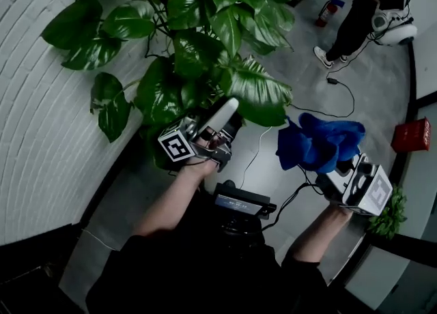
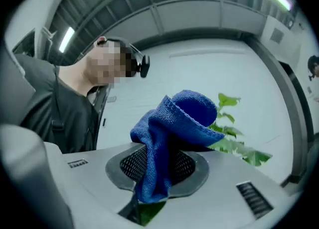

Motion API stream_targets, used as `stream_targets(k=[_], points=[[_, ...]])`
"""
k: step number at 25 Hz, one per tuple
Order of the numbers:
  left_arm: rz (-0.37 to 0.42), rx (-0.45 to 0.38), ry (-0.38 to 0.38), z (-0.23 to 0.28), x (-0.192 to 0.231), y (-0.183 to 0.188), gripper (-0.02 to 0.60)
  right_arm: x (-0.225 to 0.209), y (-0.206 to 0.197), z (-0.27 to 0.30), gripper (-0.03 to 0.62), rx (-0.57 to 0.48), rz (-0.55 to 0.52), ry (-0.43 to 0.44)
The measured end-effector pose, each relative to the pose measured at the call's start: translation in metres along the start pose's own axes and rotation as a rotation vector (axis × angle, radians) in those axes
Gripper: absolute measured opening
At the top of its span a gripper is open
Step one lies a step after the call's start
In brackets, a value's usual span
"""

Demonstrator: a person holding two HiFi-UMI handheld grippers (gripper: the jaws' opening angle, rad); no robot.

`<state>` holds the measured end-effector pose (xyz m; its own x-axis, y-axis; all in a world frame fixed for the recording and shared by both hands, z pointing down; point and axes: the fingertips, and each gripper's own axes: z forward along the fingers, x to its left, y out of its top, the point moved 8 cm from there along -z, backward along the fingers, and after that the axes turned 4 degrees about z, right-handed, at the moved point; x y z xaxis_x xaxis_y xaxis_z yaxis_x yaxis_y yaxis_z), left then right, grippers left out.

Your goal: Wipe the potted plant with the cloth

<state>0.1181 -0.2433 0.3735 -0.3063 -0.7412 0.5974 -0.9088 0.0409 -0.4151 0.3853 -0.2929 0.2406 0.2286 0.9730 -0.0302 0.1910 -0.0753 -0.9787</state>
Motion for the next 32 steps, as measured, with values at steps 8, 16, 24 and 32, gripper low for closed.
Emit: stream_targets(k=[8, 16, 24, 32], points=[[0.026, -0.025, 0.012, 0.000, -0.001, 0.013, 0.144, -0.072, 0.006, 0.066, 0.107, 0.138, -0.053, -0.331], [-0.015, -0.039, -0.016, 0.000, 0.000, 0.013, 0.143, -0.100, -0.048, 0.126, 0.107, 0.364, -0.071, -0.375], [-0.035, -0.052, -0.048, -0.002, -0.004, 0.012, 0.143, -0.080, -0.081, 0.127, 0.107, 0.411, 0.020, -0.289], [-0.035, -0.052, -0.046, -0.003, -0.006, 0.009, 0.143, -0.041, -0.087, 0.119, 0.107, 0.468, -0.112, -0.183]])
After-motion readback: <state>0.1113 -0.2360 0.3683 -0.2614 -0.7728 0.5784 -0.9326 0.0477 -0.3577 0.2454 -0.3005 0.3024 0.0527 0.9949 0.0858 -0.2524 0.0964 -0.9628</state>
